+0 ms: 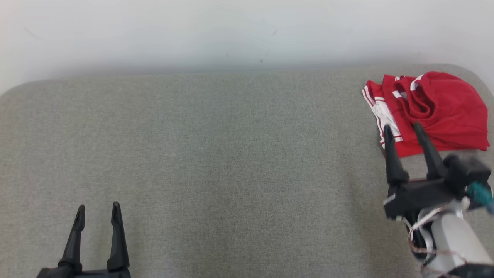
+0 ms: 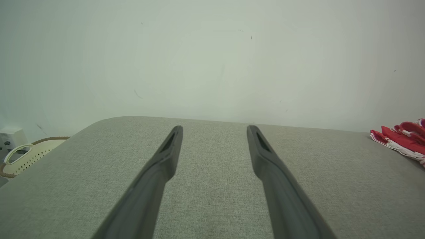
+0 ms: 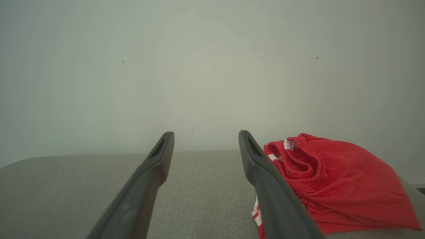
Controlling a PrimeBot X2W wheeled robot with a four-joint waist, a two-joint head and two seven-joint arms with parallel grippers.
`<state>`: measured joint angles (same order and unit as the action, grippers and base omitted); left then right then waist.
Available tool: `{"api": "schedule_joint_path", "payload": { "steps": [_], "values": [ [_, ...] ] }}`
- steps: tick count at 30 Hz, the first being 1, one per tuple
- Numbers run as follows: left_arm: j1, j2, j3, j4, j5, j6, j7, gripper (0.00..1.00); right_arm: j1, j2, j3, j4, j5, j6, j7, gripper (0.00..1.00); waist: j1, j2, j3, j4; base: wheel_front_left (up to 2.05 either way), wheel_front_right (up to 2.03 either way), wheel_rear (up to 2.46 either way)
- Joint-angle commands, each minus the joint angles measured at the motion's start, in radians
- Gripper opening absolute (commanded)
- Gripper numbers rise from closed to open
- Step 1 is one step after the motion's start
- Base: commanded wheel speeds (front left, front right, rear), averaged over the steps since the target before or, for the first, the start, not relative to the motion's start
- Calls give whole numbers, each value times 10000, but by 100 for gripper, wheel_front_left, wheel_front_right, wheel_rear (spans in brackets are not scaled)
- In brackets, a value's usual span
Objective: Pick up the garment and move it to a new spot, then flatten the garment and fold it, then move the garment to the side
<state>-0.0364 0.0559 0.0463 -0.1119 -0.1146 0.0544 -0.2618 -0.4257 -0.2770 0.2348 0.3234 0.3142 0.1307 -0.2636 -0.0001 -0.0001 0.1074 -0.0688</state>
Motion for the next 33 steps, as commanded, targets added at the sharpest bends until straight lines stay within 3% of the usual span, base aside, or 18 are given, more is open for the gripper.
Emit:
{"api": "schedule_joint_path", "payload": {
  "steps": [1,9,13,33],
  "values": [
    [268,-10,14,28,-53,15,-41,100,561,216,-246,-423,-450,1,-11,100,1,1,-211,133,0,0,0],
    [578,-27,94,157,-70,16,-41,100,2456,1191,-776,-1451,-1520,1,-9,100,1,1,-629,234,0,0,0],
    [710,-34,122,208,-71,28,-41,100,3232,1614,-482,-1862,-1823,1,-10,100,1,1,-797,207,0,0,0],
    [969,-48,-63,489,43,61,-41,100,3827,2028,-763,-1913,-3096,1,0,100,1,1,-998,153,0,0,0]
  ]
}}
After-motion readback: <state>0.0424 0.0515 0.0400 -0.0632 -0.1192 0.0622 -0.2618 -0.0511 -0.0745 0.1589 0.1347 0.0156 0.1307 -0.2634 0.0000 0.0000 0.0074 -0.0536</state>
